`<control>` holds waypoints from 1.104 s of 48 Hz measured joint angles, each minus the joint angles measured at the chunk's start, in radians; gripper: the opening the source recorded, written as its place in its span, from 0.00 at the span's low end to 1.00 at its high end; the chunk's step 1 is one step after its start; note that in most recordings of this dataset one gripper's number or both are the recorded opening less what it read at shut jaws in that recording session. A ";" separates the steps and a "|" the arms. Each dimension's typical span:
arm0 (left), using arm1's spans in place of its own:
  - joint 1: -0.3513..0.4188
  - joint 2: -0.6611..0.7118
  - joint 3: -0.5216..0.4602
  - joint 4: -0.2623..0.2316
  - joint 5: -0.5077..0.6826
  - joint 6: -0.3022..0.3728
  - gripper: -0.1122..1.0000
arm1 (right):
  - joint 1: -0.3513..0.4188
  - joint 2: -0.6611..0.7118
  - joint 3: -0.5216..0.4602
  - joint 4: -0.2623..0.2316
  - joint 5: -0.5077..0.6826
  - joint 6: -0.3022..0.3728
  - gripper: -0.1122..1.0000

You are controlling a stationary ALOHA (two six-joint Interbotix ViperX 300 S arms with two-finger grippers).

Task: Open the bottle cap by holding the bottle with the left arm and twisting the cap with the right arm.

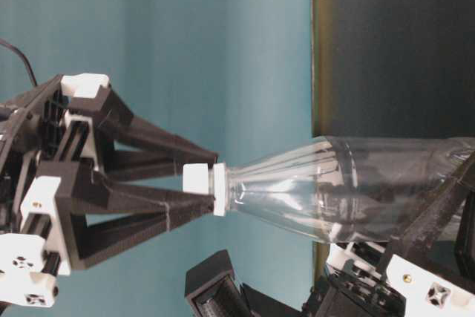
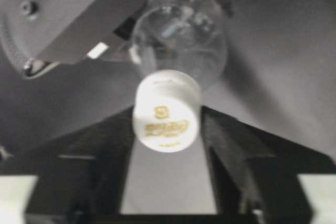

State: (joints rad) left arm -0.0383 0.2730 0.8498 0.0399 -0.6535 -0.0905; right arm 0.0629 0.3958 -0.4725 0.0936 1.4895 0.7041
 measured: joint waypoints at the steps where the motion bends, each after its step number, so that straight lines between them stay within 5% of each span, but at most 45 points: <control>1: 0.000 0.000 0.000 0.002 0.000 0.000 0.89 | 0.000 0.000 0.000 0.000 0.000 0.000 0.42; 8: 0.000 0.000 0.000 0.000 0.000 -0.003 0.89 | -0.002 0.000 0.000 0.002 0.002 -0.008 0.42; 14: 0.000 0.000 0.000 0.002 0.000 -0.002 0.89 | -0.002 0.000 -0.002 0.003 0.003 -0.086 0.42; 41: -0.002 0.000 0.000 0.002 0.003 0.000 0.89 | -0.003 0.009 -0.017 0.005 0.015 -0.772 0.42; 53: -0.002 -0.002 0.000 0.000 0.003 0.002 0.89 | -0.003 0.009 -0.018 0.002 0.014 -0.966 0.42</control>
State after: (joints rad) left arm -0.0399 0.2715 0.8498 0.0399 -0.6504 -0.0890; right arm 0.0598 0.4050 -0.4909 0.0951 1.5033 -0.2623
